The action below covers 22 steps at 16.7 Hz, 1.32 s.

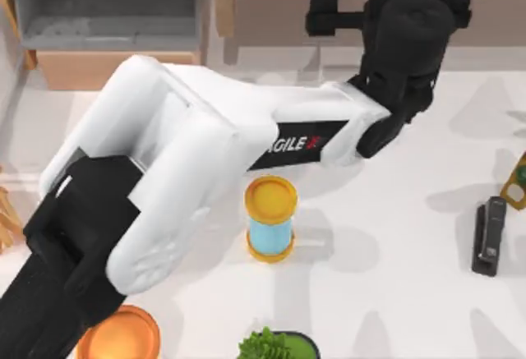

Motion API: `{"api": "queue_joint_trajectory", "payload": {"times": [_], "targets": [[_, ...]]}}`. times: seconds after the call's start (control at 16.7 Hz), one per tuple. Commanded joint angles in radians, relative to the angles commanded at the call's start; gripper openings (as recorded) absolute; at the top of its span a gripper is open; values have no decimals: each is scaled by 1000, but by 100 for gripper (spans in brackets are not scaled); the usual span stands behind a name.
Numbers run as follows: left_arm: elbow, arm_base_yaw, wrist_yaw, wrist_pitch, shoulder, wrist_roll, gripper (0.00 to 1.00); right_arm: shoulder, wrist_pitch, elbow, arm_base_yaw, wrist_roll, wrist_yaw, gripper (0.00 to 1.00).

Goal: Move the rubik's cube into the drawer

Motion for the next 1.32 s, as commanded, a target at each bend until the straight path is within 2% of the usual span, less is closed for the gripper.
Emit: {"api": "queue_joint_trajectory", "payload": {"times": [0.36,0.66,1.32], "targets": [[223,48,49,-111,113,-3,100,0,0,0,0,0,0,100],[248,54,55,-124,127,-3,100,0,0,0,0,0,0,100],[248,54,55,-124,127,-3,17,0,0,0,0,0,0,100]]}}
